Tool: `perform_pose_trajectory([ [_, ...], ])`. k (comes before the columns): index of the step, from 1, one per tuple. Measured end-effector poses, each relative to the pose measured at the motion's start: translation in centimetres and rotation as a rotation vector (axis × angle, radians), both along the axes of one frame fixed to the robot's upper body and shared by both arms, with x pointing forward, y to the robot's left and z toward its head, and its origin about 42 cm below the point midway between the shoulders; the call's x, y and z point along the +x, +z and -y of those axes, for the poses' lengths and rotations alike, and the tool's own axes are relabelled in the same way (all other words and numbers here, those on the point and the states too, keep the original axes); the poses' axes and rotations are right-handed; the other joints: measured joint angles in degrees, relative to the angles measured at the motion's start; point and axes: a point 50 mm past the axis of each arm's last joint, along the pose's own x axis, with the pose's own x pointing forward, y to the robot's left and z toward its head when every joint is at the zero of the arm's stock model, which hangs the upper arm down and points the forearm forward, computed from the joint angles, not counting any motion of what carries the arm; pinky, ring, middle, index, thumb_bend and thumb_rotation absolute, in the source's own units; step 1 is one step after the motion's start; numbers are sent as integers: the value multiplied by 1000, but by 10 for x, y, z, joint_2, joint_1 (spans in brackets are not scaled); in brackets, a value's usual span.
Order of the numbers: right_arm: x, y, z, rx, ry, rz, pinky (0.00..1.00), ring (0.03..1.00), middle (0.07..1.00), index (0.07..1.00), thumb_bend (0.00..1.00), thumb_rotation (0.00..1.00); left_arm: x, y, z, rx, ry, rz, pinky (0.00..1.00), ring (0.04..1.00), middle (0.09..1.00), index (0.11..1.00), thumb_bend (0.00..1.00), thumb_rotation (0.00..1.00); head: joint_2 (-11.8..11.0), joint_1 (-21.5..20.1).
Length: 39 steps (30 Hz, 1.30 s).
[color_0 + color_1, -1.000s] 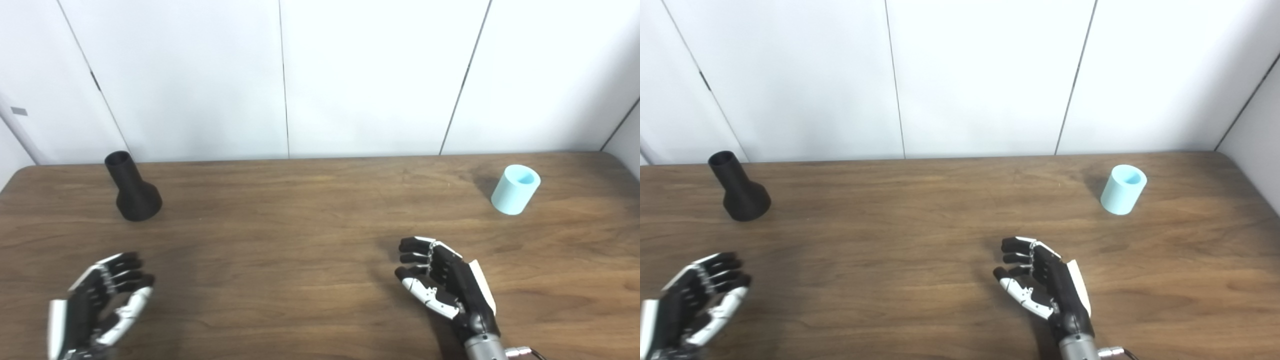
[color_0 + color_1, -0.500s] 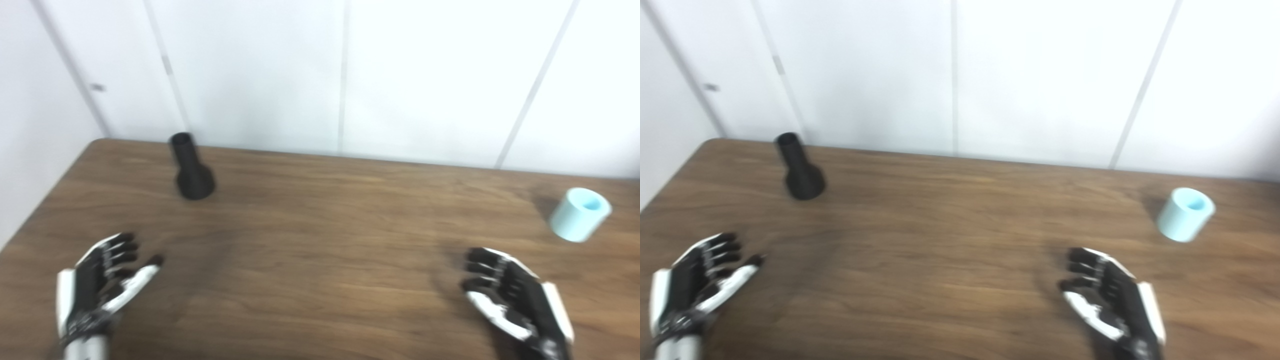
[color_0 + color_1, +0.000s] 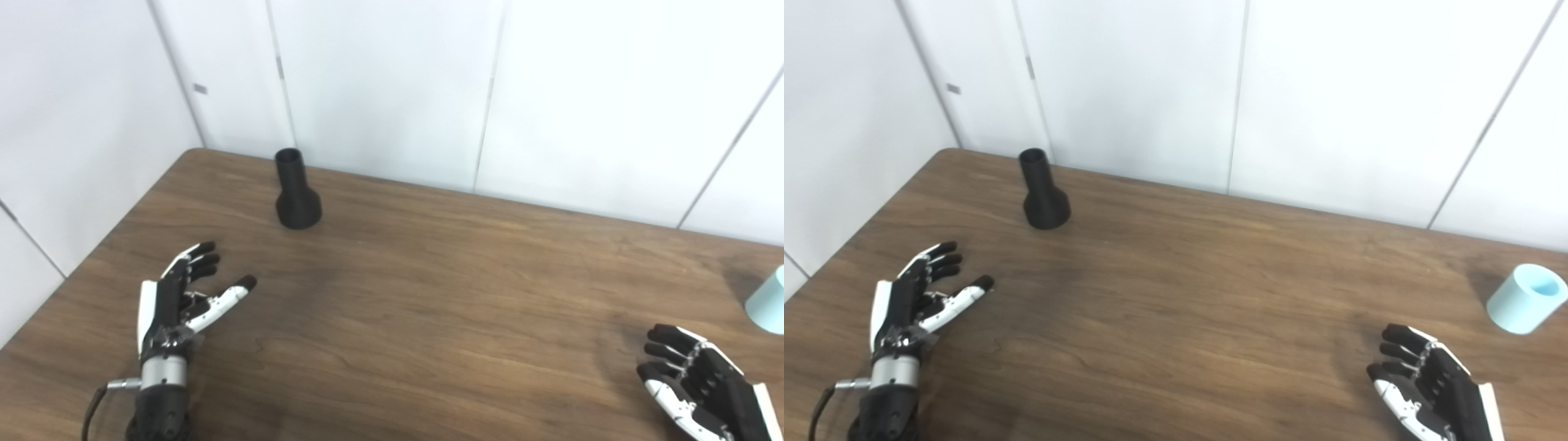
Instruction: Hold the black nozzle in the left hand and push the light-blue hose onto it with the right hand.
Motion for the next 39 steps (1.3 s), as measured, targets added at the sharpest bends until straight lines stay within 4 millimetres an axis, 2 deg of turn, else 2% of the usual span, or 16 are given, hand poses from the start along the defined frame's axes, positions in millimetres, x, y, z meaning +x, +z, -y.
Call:
perform_pose_trajectory([
  [3, 1, 1, 4, 10, 18, 2, 600, 695, 712, 679, 209, 23, 7, 3, 0, 23, -4, -23, 813, 833, 818, 850, 895, 313, -4, 7],
  [7, 4, -2, 8, 19, 33, 5, 572, 688, 702, 663, 209, 183, 22, 5, -4, 32, -23, -66, 858, 885, 871, 911, 936, 358, -12, 23],
  [11, 8, -3, 8, 18, 37, 10, 546, 672, 694, 652, 220, 270, 38, 11, -12, 84, -89, -121, 860, 911, 919, 960, 979, 395, -15, 25],
  [15, 9, -4, 9, 24, 37, 10, 542, 673, 694, 648, 221, 271, 51, 13, -17, 90, -116, -159, 869, 926, 940, 976, 1000, 391, -17, 26],
  [25, 9, -3, 12, 17, 34, 12, 522, 657, 676, 636, 232, 283, 78, 12, -16, 118, -126, -185, 821, 898, 930, 967, 1000, 408, -14, 27],
  [30, 9, -2, 14, 12, 33, 13, 496, 636, 661, 621, 256, 342, 90, 12, -17, 143, -126, -192, 831, 895, 916, 959, 1000, 444, -14, 26],
  [39, 8, -2, 14, 2, 37, 12, 502, 638, 666, 622, 298, 413, 94, 13, -19, 220, -133, -200, 826, 886, 907, 947, 1000, 507, -20, 24],
])
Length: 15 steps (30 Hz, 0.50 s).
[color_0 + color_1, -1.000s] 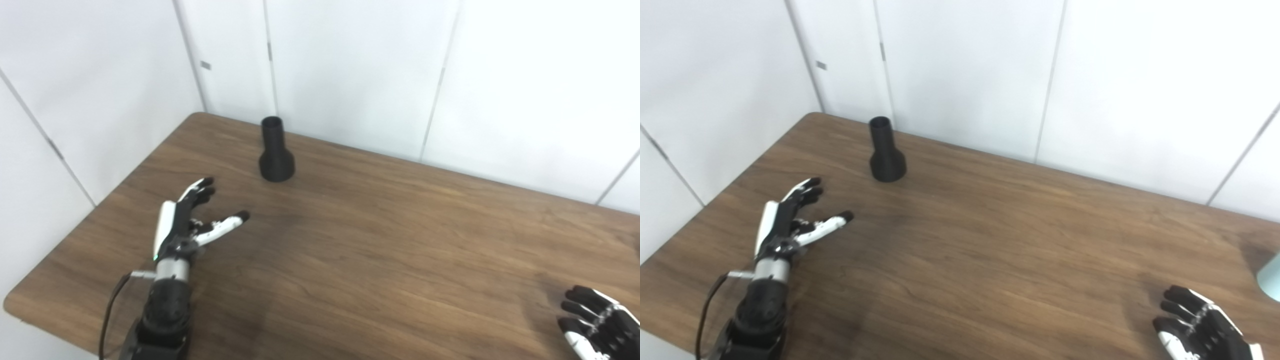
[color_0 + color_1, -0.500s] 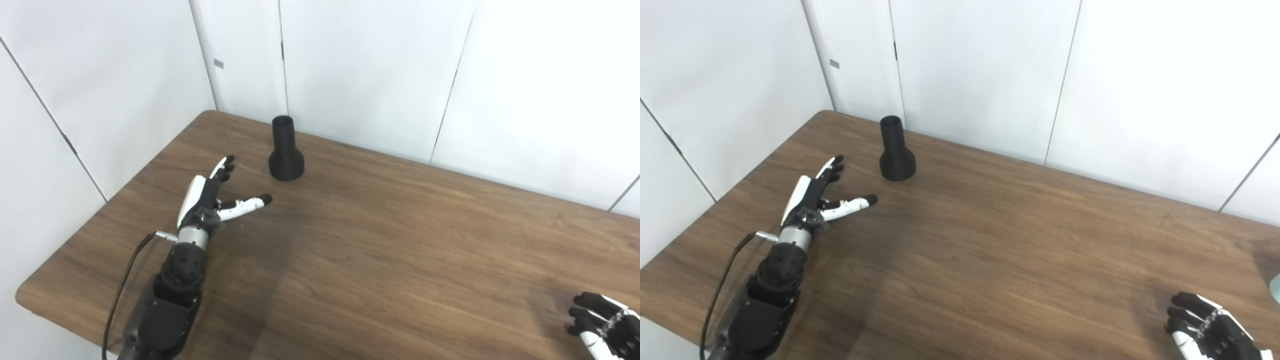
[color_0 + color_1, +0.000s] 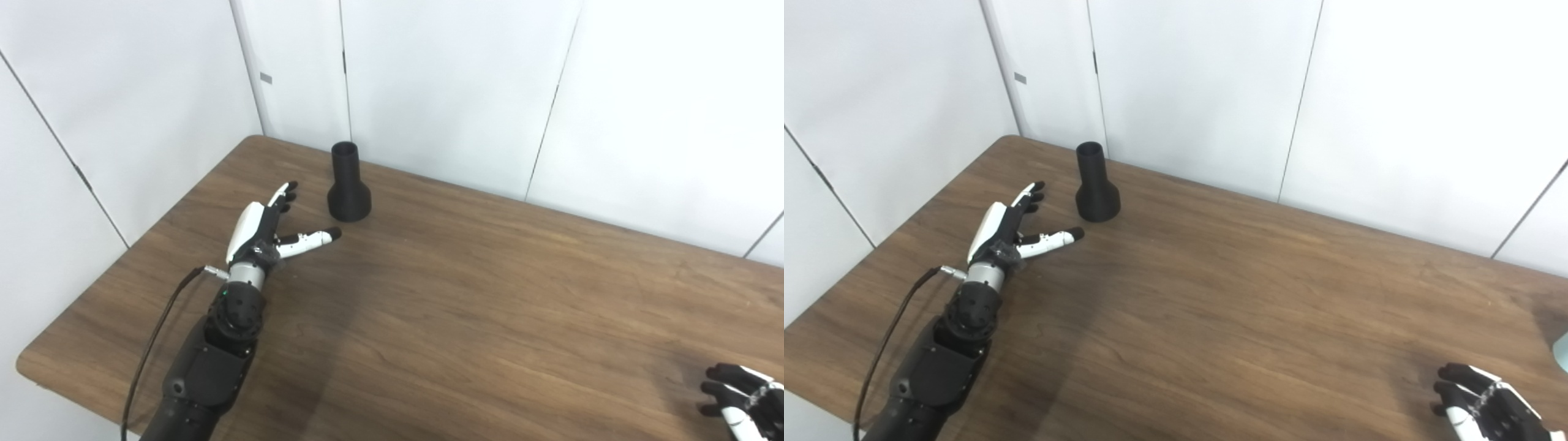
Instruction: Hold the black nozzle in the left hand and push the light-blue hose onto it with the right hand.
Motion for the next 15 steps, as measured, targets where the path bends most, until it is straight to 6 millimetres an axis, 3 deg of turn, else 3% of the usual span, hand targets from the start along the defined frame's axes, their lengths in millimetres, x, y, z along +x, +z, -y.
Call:
perform_pose_trajectory([
  [5, 0, 0, 0, -3, 2, 1, 508, 639, 663, 622, 270, 390, -2, 7, 1, 116, 5, -52, 764, 855, 894, 934, 1000, 508, -1, 2],
  [9, 0, 0, 0, -4, 2, -1, 509, 634, 662, 619, 278, 386, -5, 15, 4, 303, -2, -144, 755, 853, 893, 908, 1000, 502, -2, 3],
  [15, 0, 0, 0, -3, 2, -1, 510, 637, 663, 618, 269, 387, -5, 34, -16, 490, 10, -237, 758, 824, 845, 859, 1000, 426, -4, 1],
])
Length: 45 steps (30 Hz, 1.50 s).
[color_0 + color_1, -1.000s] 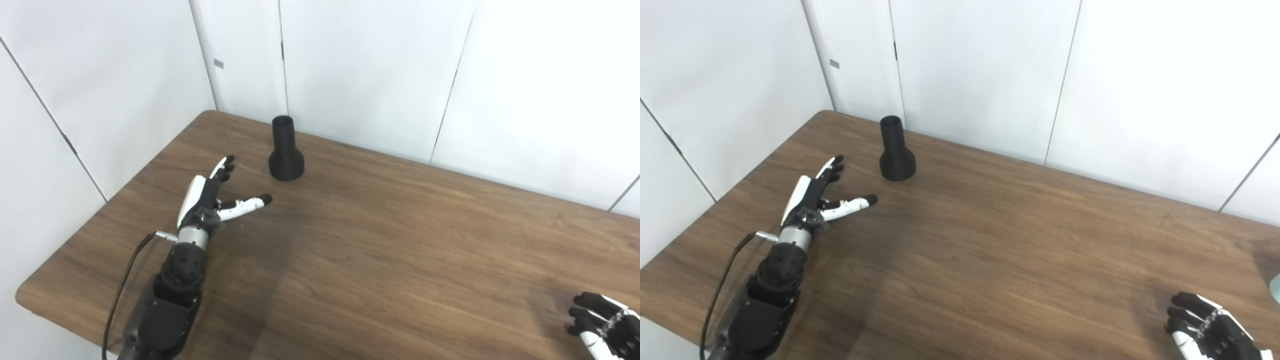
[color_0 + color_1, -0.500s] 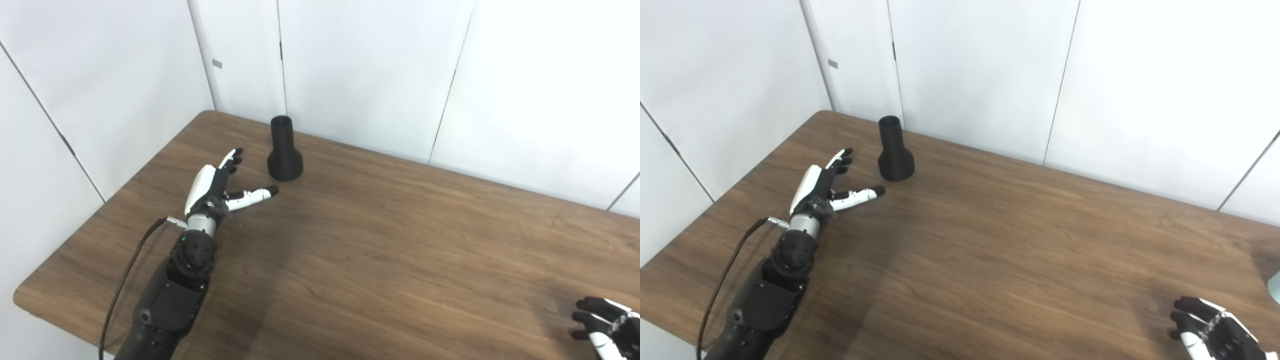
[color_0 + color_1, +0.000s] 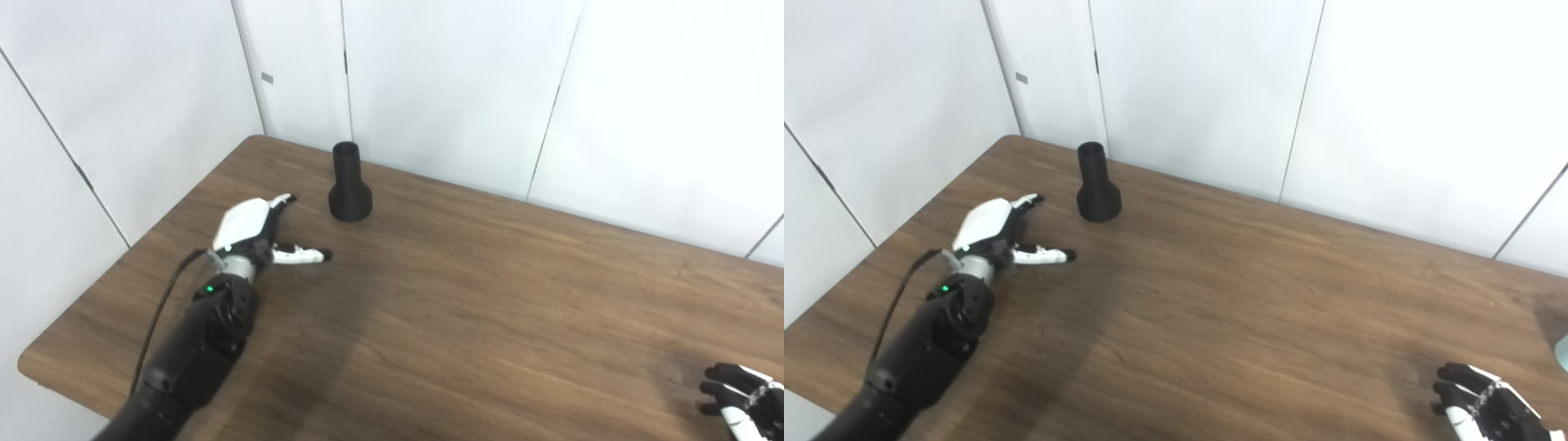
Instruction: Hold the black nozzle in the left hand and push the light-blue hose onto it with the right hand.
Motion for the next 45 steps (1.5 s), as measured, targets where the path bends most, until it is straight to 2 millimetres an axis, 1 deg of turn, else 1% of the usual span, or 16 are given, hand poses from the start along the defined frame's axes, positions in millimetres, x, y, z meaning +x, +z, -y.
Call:
perform_pose_trajectory([
  [2, 0, 0, 0, 1, 2, 0, 516, 642, 667, 619, 267, 390, 1, 4, -2, 19, 2, 2, 757, 813, 833, 847, 1000, 418, 0, 0],
  [5, 0, 0, -1, 1, 5, -1, 508, 638, 664, 616, 273, 382, 2, 4, -2, 36, 1, -4, 745, 805, 826, 842, 1000, 420, 1, 0],
  [11, 0, 0, -1, -2, 6, 0, 500, 630, 659, 614, 268, 388, 4, 12, 3, 73, -19, -20, 779, 824, 839, 851, 1000, 435, -1, -1],
  [16, 0, 0, -1, -5, 7, 0, 502, 632, 661, 614, 304, 420, 5, 15, -1, 52, -10, -18, 684, 792, 829, 853, 1000, 445, -1, -4],
  [18, 1, 0, -1, -5, 7, -1, 498, 632, 660, 615, 314, 427, 5, 13, -2, 10, -6, -17, 674, 793, 841, 864, 1000, 446, -1, -6],
  [22, 0, 0, -2, -7, 7, -2, 501, 636, 663, 618, 327, 451, 5, 5, -2, -110, 11, -1, 609, 743, 813, 852, 1000, 476, 1, -8],
  [25, 0, 1, -2, -6, 7, -4, 501, 635, 662, 618, 341, 448, 5, 4, -5, -145, 19, 41, 636, 740, 802, 841, 1000, 507, -1, -13],
  [28, 0, 0, -1, -7, 7, -4, 503, 637, 662, 621, 344, 463, 6, -5, -2, -170, 20, 72, 654, 745, 803, 836, 1000, 495, 0, -16],
  [31, 0, 0, -2, -11, 6, -7, 519, 652, 673, 630, 325, 453, 6, -9, 4, -178, 23, 93, 671, 766, 817, 842, 1000, 495, 1, -18],
  [33, 0, 1, -2, -12, 3, -11, 520, 652, 673, 629, 317, 431, 7, -12, 8, -181, 32, 100, 680, 783, 830, 843, 1000, 482, 1, -18],
  [37, -2, 2, -4, -12, 5, -12, 513, 648, 673, 627, 309, 417, 9, -12, 12, -181, 44, 96, 675, 802, 852, 848, 1000, 451, 1, -21],
  [42, -3, 2, -5, -11, 8, -13, 533, 662, 683, 639, 294, 396, 15, -11, 17, -178, 41, 93, 631, 769, 829, 843, 1000, 453, 1, -23],
  [45, -3, 2, -6, -11, 8, -17, 538, 664, 685, 643, 297, 407, 19, -11, 17, -177, 42, 92, 619, 762, 824, 844, 1000, 451, 2, -26],
])
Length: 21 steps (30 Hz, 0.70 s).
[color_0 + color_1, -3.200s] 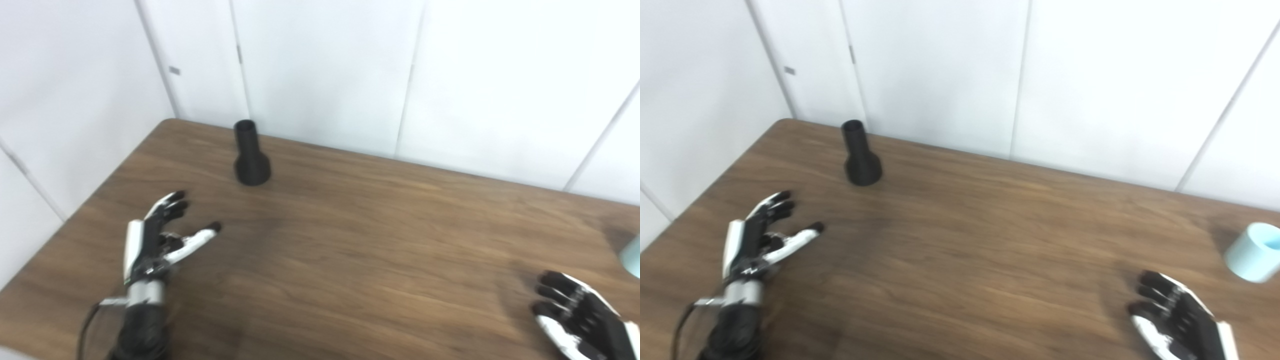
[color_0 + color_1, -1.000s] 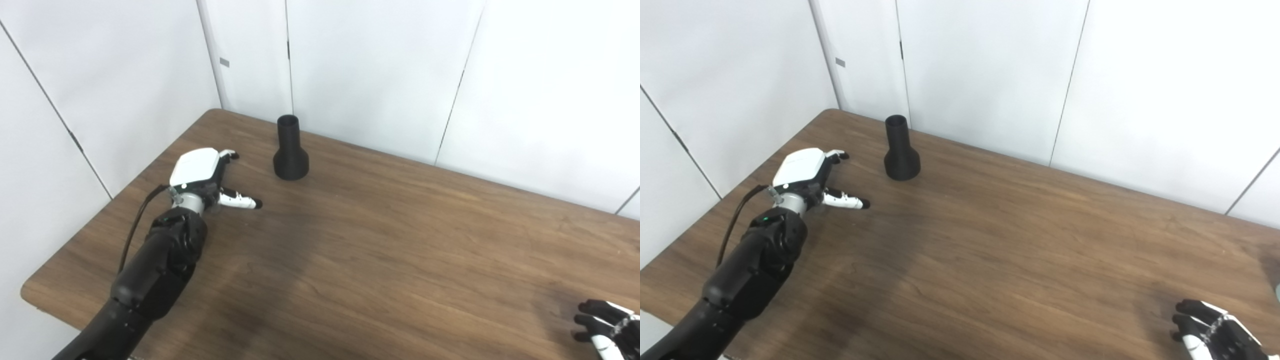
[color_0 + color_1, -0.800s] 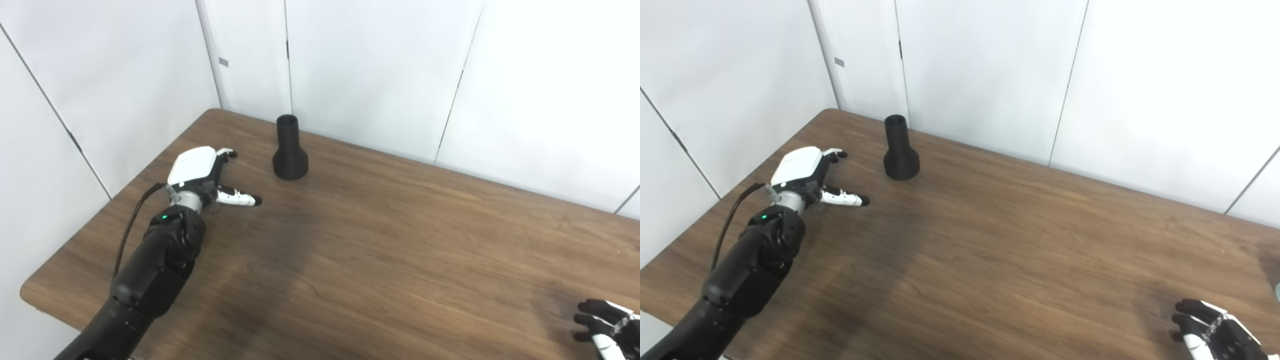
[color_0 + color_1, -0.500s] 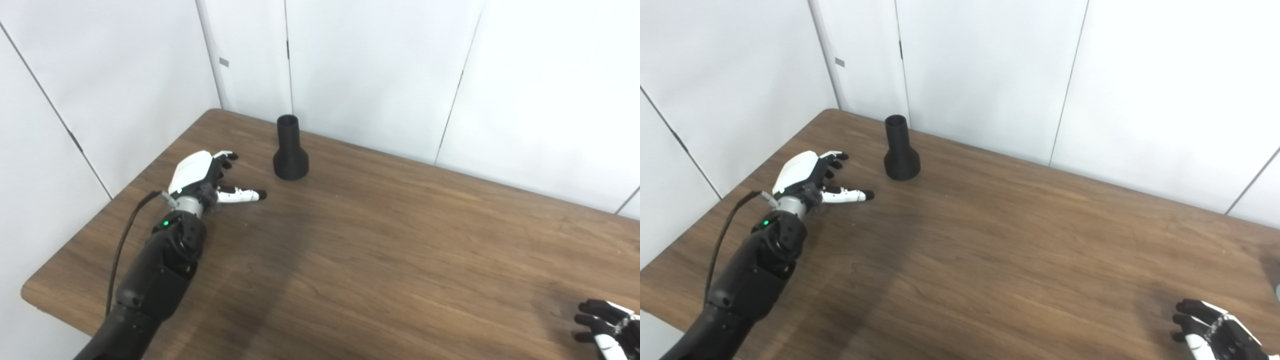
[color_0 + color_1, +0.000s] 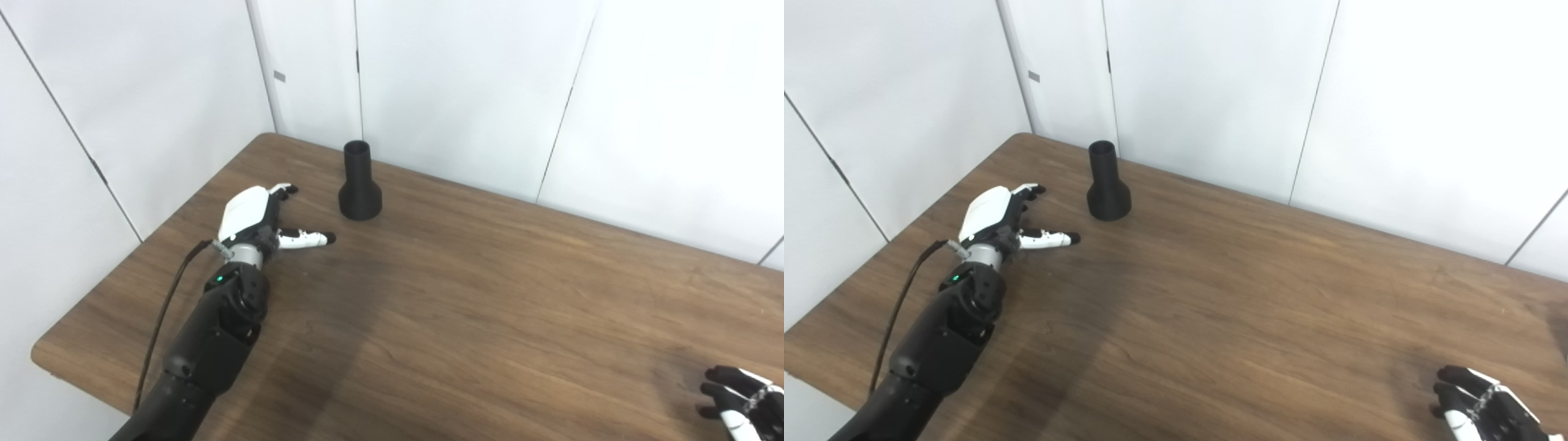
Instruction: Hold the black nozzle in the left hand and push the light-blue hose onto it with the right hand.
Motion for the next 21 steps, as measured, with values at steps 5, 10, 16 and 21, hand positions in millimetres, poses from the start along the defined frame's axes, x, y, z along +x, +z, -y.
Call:
perform_pose_trajectory([
  [5, -2, 1, 0, 0, -1, -5, 534, 661, 680, 640, 285, 382, 3, 0, 3, 9, -7, -6, 637, 761, 818, 835, 1000, 428, 2, -3],
  [10, -5, 2, 0, -1, -1, -5, 530, 659, 677, 639, 274, 372, 7, 1, 8, 22, -14, -13, 617, 748, 805, 830, 1000, 429, 4, -9],
  [16, -7, 2, -1, -4, 1, -5, 525, 653, 675, 636, 287, 388, 12, 4, 9, 24, -23, -25, 598, 740, 799, 826, 1000, 420, 5, -14],
  [21, -9, 2, -1, -3, 1, -6, 529, 654, 674, 636, 302, 390, 17, 7, 10, 13, -36, -40, 684, 814, 845, 855, 1000, 402, 7, -18],
])
